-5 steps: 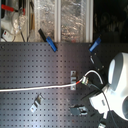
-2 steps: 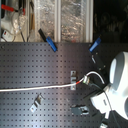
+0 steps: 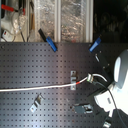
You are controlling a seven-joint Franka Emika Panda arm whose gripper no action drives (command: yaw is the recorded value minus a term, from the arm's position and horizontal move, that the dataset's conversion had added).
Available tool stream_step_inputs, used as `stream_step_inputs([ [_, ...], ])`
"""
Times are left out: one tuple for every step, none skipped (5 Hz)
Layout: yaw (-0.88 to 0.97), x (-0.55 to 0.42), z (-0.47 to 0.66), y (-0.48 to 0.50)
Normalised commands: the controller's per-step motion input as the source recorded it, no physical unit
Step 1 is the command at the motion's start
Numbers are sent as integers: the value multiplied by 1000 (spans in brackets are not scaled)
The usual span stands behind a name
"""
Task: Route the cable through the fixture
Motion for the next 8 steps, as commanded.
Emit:
stream_step_inputs([
  [0,39,136,-250],
  [0,-195,-3,-582],
  [0,-28,0,-14],
  [120,-320,4,54],
  [374,-449,5,336],
  [0,-13,0,-5],
  [266,-753,112,207],
  [0,-22,1,-7],
])
